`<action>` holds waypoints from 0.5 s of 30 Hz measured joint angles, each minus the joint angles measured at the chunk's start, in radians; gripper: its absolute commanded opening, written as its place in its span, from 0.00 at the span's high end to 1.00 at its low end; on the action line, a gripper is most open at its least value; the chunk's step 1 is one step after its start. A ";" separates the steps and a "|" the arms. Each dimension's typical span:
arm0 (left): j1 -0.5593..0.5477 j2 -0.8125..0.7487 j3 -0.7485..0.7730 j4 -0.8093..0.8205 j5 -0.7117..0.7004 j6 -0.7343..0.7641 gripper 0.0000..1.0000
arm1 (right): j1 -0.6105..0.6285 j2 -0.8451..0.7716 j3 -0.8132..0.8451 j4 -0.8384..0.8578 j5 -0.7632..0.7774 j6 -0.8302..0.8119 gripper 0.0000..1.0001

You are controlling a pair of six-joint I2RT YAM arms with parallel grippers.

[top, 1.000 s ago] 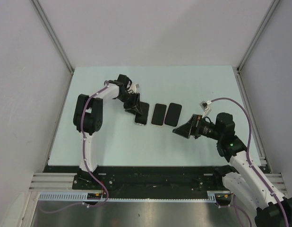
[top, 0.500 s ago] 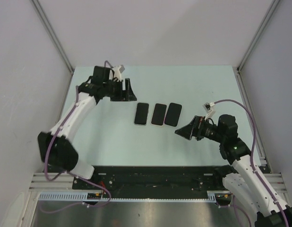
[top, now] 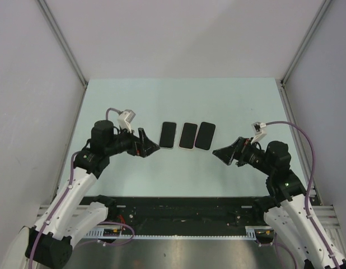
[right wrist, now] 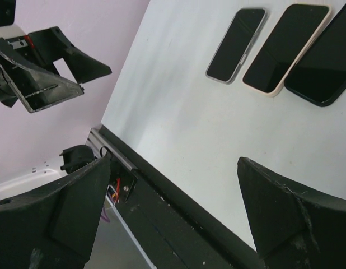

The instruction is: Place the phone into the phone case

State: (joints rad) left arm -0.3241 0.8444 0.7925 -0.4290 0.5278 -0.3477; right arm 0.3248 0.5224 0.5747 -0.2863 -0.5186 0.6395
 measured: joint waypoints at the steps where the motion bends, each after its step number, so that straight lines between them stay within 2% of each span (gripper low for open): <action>1: -0.002 -0.006 -0.006 0.002 0.002 -0.004 0.00 | 0.000 -0.011 0.000 -0.003 0.013 0.000 0.00; 15: -0.025 -0.021 -0.010 0.062 0.056 -0.022 0.00 | 0.000 -0.038 0.003 -0.002 0.112 0.008 0.00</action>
State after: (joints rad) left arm -0.3489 0.8230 0.7830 -0.3668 0.5835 -0.3698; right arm 0.3248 0.4847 0.5781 -0.2886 -0.4068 0.6472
